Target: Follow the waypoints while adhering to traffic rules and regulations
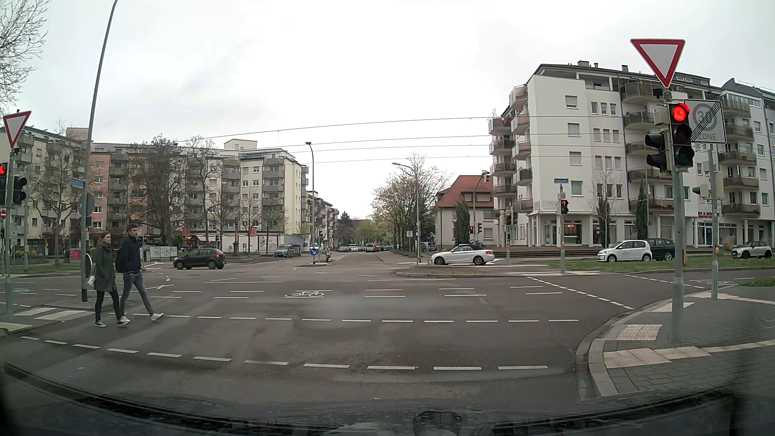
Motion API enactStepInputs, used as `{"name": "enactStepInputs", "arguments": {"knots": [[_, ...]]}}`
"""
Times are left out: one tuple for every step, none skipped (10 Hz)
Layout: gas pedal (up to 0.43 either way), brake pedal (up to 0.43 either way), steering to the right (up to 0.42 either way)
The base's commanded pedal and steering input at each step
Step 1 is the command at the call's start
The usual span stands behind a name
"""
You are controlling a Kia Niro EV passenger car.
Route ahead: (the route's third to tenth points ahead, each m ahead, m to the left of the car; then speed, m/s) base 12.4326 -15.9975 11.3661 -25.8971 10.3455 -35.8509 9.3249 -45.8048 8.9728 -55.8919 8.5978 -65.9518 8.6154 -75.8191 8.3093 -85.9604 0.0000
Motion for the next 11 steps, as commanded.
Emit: {"name": "enactStepInputs", "arguments": {"knots": [[0.000,0.256,-0.084],[0.000,0.256,-0.084],[0.000,0.256,-0.084],[0.000,0.256,-0.084],[0.000,0.256,-0.084],[0.000,0.256,-0.084],[0.000,0.256,-0.084],[0.000,0.256,-0.084],[0.000,0.256,-0.084],[0.000,0.250,-0.084],[0.000,0.256,-0.084]]}}
